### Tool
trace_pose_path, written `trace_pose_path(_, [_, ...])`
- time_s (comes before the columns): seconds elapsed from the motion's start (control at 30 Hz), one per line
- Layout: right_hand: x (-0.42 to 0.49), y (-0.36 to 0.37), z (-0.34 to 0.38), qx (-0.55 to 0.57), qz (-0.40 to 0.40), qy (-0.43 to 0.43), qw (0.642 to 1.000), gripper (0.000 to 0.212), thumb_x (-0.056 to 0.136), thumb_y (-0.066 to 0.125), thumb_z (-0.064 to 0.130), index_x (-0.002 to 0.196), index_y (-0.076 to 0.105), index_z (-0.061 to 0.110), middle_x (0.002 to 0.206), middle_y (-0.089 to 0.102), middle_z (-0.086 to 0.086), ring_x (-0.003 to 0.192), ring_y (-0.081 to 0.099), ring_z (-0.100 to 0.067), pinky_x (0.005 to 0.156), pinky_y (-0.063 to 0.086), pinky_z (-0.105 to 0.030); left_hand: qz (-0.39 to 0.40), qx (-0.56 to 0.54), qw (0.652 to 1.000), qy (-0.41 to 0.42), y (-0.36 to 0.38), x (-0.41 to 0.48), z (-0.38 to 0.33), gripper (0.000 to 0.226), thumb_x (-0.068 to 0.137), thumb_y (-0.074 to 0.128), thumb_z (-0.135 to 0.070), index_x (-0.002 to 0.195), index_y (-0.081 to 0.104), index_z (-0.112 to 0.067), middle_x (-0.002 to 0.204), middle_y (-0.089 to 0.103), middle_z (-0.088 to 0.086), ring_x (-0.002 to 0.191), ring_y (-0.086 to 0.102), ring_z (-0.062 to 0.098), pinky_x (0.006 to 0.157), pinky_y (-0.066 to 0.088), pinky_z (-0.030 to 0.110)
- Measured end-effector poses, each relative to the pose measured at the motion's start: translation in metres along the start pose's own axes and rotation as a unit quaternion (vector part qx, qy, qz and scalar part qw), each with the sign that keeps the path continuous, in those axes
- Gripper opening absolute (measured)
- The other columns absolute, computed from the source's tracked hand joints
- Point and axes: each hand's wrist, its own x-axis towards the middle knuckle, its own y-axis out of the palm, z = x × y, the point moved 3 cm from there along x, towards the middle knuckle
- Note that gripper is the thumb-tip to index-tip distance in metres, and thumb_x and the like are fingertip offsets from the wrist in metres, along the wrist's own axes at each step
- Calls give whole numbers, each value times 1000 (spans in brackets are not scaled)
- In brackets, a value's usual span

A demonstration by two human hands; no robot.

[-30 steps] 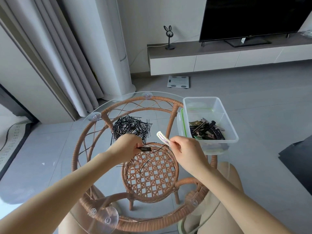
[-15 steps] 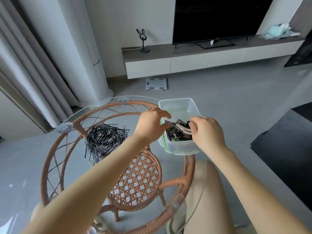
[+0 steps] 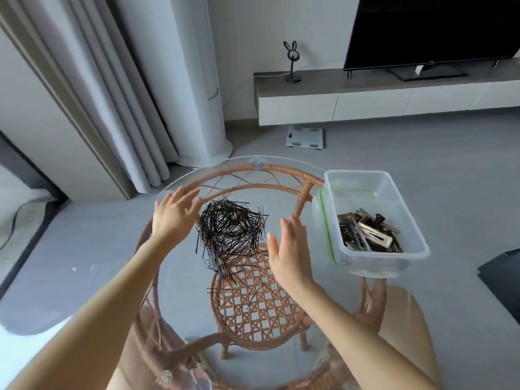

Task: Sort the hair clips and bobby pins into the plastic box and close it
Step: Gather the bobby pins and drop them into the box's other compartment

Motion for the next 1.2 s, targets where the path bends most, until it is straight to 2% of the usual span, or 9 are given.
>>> trace_pose_path(0.1, [27,18,12,-55,-6,19,998,60,95,30,43,141,29,4,149,31,-18,141,20,-29,119,5,-43,89,17,995,-28,21,18,9,78,73,6,-69,140,31,-37,156,15,2,145,4,31,116,-2,49])
trace_pose_path(0.23, [60,37,31,-100,45,10,994,64,96,22,47,145,17,7,154,18,-14,144,11,-27,116,-8,-39,106,8,993,49,39,33,-7,81,74,-3,-74,141,26,-39,156,15,-3,145,-4,25,117,-11,46])
trace_pose_path(0.53, [47,42,52,76,147,-111,980,45,95,34,29,134,43,7,141,46,-10,133,38,-21,112,31,-40,120,-216,962,114,37,3,-17,53,88,28,-43,127,55,-19,140,49,-2,142,22,11,114,9,23])
trace_pose_path(0.7, [12,16,55,108,200,-113,967,38,98,38,23,133,43,11,137,49,-7,128,43,-19,109,34,-35,129,-258,951,107,30,-32,-16,35,96,39,-34,120,61,-20,138,49,0,132,30,3,109,19,21])
trace_pose_path(0.83, [14,-48,47,-31,-90,-131,987,38,91,43,29,118,55,4,111,66,-12,103,60,-27,91,49,-40,155,-264,948,89,30,-41,-14,50,84,31,-49,118,61,-28,144,44,-2,138,31,12,114,19,33])
trace_pose_path(0.9, [30,-84,28,-179,-167,-36,969,41,88,51,34,113,56,2,103,67,-16,93,62,-34,80,48,-39,151,-278,945,77,29,-42,-16,50,84,32,-49,117,62,-28,142,45,-3,137,32,13,113,20,33])
trace_pose_path(1.0, [52,-111,-3,-306,-24,130,943,45,87,54,40,106,54,0,109,63,-19,105,52,-37,80,41,-38,137,-295,943,73,26,-43,-20,39,91,39,-43,115,64,-24,138,50,0,129,42,13,106,28,27])
trace_pose_path(1.1, [61,-112,-9,-303,18,81,950,17,84,57,19,77,55,4,91,65,-14,102,49,-34,71,36,-32,135,-297,943,70,23,-45,-22,34,96,40,-34,115,64,-21,135,54,1,125,46,13,101,29,24])
trace_pose_path(1.2, [59,-109,-9,-301,34,24,953,32,77,55,6,53,34,9,59,44,-2,87,46,-29,64,31,-29,143,-285,945,74,21,-50,-23,33,95,41,-35,115,64,-22,135,53,0,127,46,15,103,29,26])
